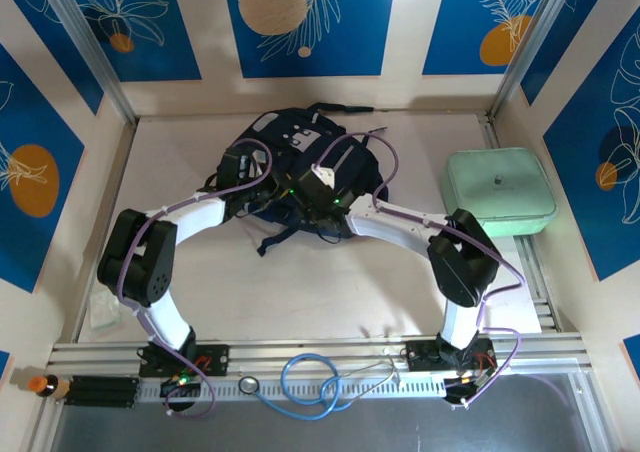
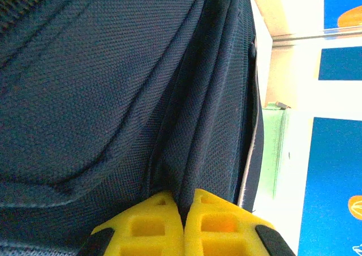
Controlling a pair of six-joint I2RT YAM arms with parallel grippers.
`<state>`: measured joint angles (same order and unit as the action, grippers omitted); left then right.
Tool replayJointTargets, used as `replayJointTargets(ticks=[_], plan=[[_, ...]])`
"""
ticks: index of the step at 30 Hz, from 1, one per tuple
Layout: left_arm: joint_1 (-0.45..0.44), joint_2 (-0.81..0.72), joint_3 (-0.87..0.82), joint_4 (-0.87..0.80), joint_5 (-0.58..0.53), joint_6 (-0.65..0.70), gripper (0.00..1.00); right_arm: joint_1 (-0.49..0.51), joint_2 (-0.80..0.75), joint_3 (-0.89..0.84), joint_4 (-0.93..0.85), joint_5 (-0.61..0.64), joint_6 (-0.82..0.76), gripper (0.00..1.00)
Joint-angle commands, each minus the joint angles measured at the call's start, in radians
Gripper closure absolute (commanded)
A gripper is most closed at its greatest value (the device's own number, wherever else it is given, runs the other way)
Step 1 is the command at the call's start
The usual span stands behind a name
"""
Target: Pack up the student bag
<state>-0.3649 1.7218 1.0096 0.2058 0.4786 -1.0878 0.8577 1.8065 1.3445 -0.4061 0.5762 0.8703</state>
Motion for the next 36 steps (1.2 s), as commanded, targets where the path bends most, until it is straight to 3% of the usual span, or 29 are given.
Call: replayJointTargets(ticks=[1, 9, 12, 17, 28, 32, 36], plan=[[-0.007, -0.013, 0.015, 0.124, 0.051, 0.002, 1.00, -0.014, 0.038, 0.044, -0.058, 0.066, 0.040, 0.74], [-0.003, -0.017, 0.024, 0.127, 0.061, 0.006, 1.00, -0.017, 0.083, 0.099, -0.115, 0.090, 0.032, 0.81], [0.001, -0.018, 0.023, 0.120, 0.055, 0.011, 1.00, -0.019, 0.066, 0.078, -0.114, 0.096, 0.025, 0.88], [0.021, -0.020, 0.023, 0.093, 0.030, 0.043, 1.00, -0.026, -0.011, 0.005, -0.120, 0.104, -0.010, 0.95], [0.092, -0.004, 0.025, 0.067, 0.013, 0.098, 1.00, -0.141, -0.207, -0.258, -0.080, 0.070, -0.101, 0.95], [0.110, 0.006, 0.025, 0.028, -0.007, 0.134, 1.00, -0.266, -0.193, -0.217, -0.059, -0.096, -0.230, 0.97], [0.139, 0.000, 0.005, 0.009, -0.011, 0.159, 1.00, -0.296, -0.126, -0.122, -0.022, -0.280, -0.407, 0.98]])
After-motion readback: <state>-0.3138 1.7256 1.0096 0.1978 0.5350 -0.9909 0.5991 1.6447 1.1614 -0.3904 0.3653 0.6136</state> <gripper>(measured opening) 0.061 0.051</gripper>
